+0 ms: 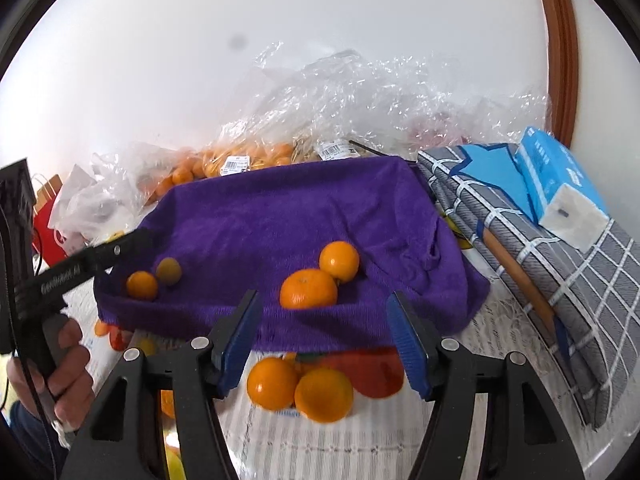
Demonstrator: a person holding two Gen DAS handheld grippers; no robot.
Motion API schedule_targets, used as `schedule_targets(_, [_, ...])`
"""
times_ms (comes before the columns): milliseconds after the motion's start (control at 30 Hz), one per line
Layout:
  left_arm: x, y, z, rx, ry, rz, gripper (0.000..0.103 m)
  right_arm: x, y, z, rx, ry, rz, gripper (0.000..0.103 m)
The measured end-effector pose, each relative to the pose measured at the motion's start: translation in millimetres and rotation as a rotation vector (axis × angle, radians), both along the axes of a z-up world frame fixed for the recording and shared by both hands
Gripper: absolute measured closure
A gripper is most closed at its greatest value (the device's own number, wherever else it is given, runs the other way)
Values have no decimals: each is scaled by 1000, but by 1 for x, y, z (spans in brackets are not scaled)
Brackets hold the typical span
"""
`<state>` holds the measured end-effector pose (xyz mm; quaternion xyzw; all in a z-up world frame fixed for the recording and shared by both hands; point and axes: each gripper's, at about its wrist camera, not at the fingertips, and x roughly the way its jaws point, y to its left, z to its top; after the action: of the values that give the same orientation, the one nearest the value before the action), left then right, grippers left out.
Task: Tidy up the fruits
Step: 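Open both tools to release the fruits onto the towel, then grasp another mandarin with the right tool while the left tool grasps a small yellow-green fruit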
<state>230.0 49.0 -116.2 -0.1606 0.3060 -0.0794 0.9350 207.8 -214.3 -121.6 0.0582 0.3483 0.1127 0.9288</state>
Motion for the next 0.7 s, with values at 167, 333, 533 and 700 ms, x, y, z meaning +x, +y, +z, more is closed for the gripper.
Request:
schedule_targets(167, [-8, 3, 5, 13, -28, 23, 41, -13, -7, -10, 0, 18, -4, 39])
schedule_targets(333, [-18, 4, 15, 30, -54, 24, 41, -21, -15, -17, -8, 46, -11, 46])
schedule_targets(533, [-40, 8, 24, 29, -63, 24, 40, -29, -14, -20, -23, 60, 27, 54])
schedule_targets(700, [-67, 15, 12, 40, -53, 16, 40, -29, -8, -27, -23, 88, 81, 59])
